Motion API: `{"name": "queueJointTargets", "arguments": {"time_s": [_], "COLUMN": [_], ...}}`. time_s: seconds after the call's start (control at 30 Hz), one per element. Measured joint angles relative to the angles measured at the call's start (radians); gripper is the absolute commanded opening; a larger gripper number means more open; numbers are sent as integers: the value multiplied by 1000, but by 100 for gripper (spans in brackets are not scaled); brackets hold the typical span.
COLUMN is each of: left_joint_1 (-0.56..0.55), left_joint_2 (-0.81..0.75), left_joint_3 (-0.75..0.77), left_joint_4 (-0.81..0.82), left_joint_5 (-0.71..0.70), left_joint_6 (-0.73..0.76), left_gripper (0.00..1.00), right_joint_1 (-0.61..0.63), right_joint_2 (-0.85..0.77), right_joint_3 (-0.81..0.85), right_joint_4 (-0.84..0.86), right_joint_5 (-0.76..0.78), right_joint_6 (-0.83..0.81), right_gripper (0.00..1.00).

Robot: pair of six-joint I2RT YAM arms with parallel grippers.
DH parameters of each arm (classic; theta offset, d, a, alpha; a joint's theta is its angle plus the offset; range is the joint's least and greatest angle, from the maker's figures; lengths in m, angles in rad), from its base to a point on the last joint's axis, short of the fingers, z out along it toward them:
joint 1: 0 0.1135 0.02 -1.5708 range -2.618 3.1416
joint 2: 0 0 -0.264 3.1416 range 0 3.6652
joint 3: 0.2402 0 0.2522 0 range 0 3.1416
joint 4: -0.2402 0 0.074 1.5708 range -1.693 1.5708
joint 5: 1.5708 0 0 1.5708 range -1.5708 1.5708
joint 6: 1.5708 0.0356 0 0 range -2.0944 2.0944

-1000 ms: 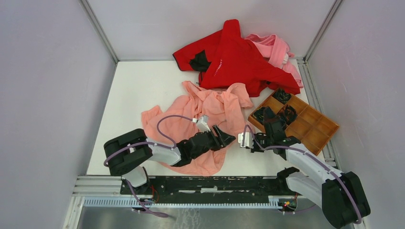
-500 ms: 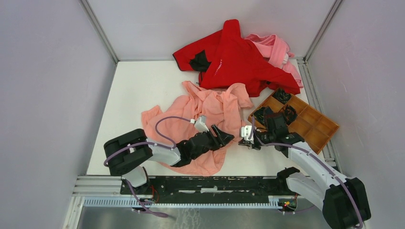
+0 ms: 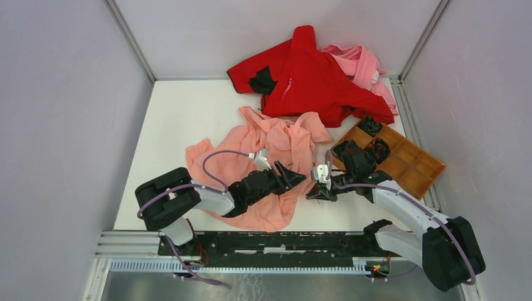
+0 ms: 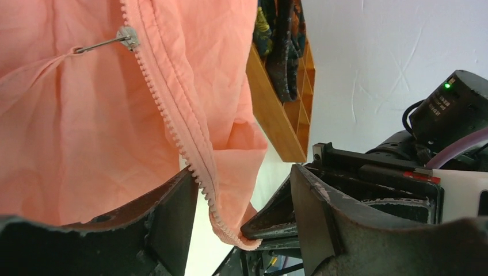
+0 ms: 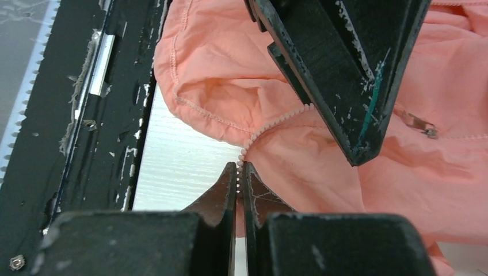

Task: Zip up the jacket
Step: Adjust the jacket at the center of the board.

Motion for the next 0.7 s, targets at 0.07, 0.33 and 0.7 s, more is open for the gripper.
{"name": "queueJointTargets", "arguments": {"time_s": [0.07, 0.33, 0.7], "left_joint_1": [7, 59, 120], "left_joint_2": [11, 25, 35], "left_joint_3": [0, -1, -1], "left_joint_4": [1, -33, -101], "left_joint_5": [26, 111, 235], "left_joint_6": [0, 60, 230], "left_gripper": [63, 20, 2], "right_joint_1": [11, 14, -185], "right_joint_2": [19, 29, 51], "right_joint_3": [1, 49, 286], "right_joint_4": [0, -58, -222], "right_joint_5": [0, 10, 39], "right_joint_6": [5, -43, -121], "right_gripper": [14, 31, 50]}}
